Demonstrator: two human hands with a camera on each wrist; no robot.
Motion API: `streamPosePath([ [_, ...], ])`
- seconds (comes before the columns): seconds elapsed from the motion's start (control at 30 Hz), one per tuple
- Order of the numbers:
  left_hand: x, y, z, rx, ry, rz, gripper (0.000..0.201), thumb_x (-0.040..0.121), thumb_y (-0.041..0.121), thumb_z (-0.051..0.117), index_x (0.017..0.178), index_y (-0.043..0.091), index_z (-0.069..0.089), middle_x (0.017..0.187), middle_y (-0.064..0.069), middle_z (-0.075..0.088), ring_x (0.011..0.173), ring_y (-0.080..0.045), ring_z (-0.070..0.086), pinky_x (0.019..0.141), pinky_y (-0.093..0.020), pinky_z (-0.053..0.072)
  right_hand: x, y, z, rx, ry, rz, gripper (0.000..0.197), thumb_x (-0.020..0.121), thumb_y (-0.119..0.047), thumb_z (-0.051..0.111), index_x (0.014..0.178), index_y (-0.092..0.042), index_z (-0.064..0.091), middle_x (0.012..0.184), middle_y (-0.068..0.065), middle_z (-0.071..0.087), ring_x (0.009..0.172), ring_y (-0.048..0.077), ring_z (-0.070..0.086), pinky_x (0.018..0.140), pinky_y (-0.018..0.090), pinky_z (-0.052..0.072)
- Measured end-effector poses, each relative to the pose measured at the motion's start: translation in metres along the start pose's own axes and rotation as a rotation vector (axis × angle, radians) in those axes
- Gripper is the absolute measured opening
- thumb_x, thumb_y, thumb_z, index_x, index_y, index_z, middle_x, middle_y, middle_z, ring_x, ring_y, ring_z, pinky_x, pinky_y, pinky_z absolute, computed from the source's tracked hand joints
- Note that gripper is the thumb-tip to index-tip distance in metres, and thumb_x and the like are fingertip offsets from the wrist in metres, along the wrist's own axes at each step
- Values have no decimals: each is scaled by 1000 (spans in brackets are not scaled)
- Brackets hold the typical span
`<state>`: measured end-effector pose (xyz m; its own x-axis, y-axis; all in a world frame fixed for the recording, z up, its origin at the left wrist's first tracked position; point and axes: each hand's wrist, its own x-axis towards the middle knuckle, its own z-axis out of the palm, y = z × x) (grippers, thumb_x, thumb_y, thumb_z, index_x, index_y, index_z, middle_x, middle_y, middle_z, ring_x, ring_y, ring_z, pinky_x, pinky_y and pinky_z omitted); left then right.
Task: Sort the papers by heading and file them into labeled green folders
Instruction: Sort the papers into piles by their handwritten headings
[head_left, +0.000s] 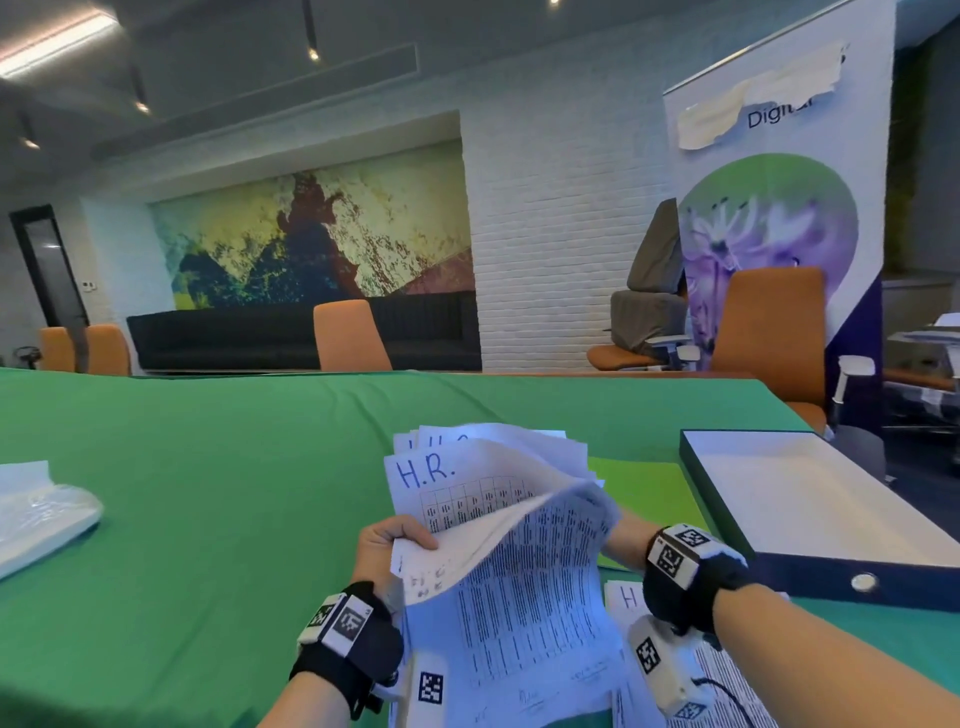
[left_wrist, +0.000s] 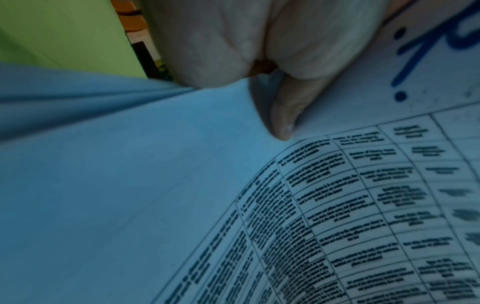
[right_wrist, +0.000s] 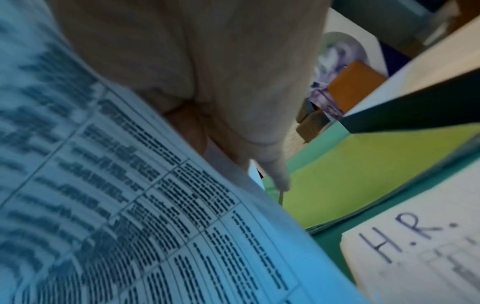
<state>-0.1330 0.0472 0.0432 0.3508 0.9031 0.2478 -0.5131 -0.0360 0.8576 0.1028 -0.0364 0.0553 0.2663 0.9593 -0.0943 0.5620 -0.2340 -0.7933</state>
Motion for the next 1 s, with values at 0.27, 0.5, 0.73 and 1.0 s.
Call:
streamPosePath([
  [0.27, 7, -15, -9, 83, 45, 42, 53, 69, -31, 36, 38, 4, 62, 42, -8, 54, 32, -17, 49, 36, -18, 42, -6, 13, -5, -128, 96, -35, 27, 91, -2, 51, 67, -12, 58, 57, -10, 61, 63, 15, 55, 56, 15, 44],
  [0.5, 10, -10, 7, 117, 141, 50, 59, 74, -27, 34, 34, 6, 60, 35, -2, 49, 30, -11, 45, 40, -14, 39, -8, 33, -17, -123, 157, 24, 38, 91, 7, 39, 118, -8, 61, 115, 9, 65, 97, 20, 64, 79, 27, 52],
  [0.73, -11, -8, 23, 681, 161, -9, 28, 82, -17, 56, 97, 4, 67, 99, 3, 60, 95, -20, 56, 90, -32, 39, -55, 102, -39, -588, -36, 366, 60, 87, -22, 58, 143, -17, 37, 142, 4, 45, 126, 21, 48, 103, 29, 41],
  [1.0, -22, -20, 28, 837, 131, -50, 50, 83, -11, 58, 128, 10, 55, 129, -12, 57, 116, -32, 54, 96, -37, 43, -97, 145, -40, -609, 75, 650, 110, 54, -63, 78, 138, -14, 27, 139, 7, 46, 121, 28, 52, 93, 40, 46],
])
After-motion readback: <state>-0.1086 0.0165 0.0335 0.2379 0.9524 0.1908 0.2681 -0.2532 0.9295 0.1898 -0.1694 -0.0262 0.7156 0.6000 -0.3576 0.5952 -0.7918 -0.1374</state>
